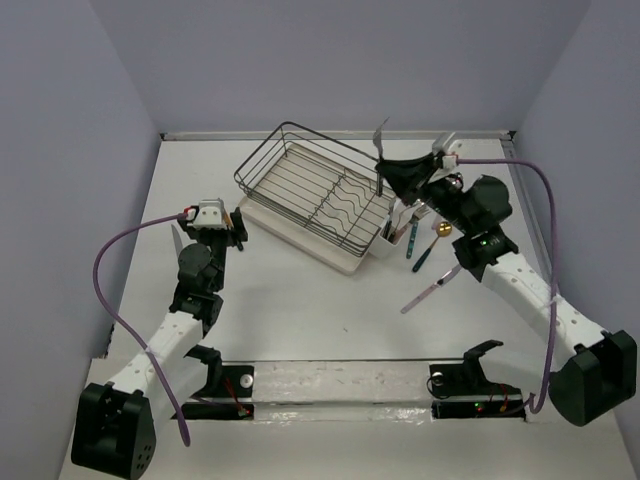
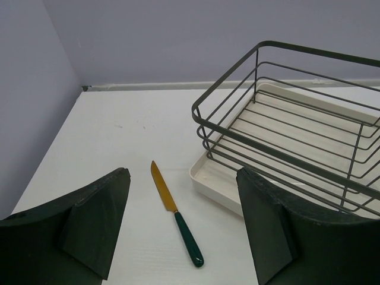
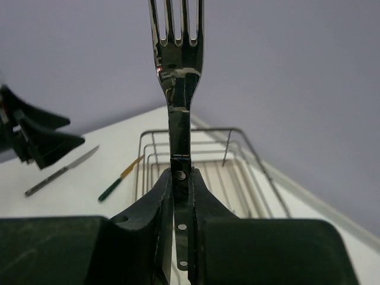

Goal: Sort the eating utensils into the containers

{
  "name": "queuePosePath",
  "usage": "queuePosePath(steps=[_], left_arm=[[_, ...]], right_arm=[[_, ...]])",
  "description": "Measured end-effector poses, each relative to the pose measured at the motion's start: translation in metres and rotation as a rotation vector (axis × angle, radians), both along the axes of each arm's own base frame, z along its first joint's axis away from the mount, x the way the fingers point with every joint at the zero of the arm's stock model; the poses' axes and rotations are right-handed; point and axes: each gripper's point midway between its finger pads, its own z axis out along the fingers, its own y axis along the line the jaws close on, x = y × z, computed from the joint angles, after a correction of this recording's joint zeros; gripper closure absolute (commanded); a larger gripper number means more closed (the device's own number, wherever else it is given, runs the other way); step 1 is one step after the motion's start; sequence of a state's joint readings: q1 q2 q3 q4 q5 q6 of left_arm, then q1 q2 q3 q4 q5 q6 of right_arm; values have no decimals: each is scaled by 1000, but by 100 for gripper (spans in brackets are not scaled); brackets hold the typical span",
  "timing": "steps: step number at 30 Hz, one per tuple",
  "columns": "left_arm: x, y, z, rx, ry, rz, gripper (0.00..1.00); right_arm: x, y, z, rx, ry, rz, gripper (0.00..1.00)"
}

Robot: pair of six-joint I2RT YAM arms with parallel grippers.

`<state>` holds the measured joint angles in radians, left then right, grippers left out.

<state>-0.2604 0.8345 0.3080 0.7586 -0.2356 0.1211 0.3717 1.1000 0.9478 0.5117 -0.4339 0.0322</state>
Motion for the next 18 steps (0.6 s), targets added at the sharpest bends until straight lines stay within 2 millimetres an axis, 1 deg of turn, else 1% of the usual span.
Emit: queuePosePath(steps=[1, 3, 5, 7, 11, 13, 16, 18], left_arm=[[0, 0, 0, 0, 1, 0, 16], [0, 0, 0, -1, 1, 0, 16], [0, 0, 0, 0, 0, 0, 16], [0, 0, 0, 0, 0, 0, 16], [0, 0, 0, 0, -1, 0, 16], [0, 0, 0, 0, -1, 0, 16], [0, 0, 0, 0, -1, -3, 16], [0, -1, 0, 0, -1, -7, 16]], right_arm=[[0, 13, -23, -18, 47, 29, 100], [-1, 31, -65, -49, 134, 59, 100], [0, 34, -91, -60, 189, 49, 100], [1, 32, -103, -60, 215, 26, 100], [0, 23, -111, -42, 220, -29, 100], [-2, 17, -110, -32, 212, -56, 100], [-5, 7, -101, -14, 185, -94, 100], [-7, 3, -100, -9, 177, -110, 100]])
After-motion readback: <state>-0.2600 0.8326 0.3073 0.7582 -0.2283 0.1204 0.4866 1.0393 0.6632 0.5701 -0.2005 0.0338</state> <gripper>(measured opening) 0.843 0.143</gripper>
